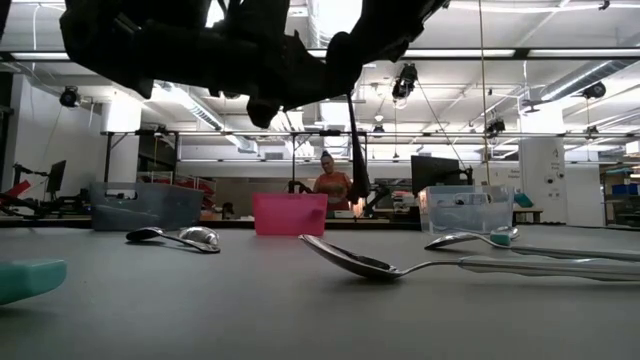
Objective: Sort silverware by color (type)
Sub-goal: Put the black spoon into the transparent bin
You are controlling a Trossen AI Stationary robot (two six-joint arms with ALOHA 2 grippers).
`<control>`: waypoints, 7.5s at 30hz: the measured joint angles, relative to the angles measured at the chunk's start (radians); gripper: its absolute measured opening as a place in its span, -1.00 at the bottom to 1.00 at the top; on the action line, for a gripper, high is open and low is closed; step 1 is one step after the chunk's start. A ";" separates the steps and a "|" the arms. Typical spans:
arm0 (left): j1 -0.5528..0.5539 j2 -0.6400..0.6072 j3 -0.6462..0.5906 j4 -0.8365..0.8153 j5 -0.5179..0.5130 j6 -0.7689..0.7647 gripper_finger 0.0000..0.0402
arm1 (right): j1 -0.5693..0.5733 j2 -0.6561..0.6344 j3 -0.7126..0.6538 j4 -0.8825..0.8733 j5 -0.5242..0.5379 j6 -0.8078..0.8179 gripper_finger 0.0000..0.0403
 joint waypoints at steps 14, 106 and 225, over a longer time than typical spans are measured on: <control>0.000 -0.002 -0.001 0.023 -0.033 -0.045 -1.00 | -0.003 -0.017 0.035 0.001 0.017 0.043 -0.22; -0.002 -0.214 0.036 0.009 -0.285 -0.016 -1.00 | 0.120 0.137 -0.097 0.691 0.833 -0.195 -0.94; 0.005 -0.576 0.022 -0.443 -0.522 0.496 -0.35 | -1.104 0.082 -0.248 -0.278 -0.458 0.279 -0.96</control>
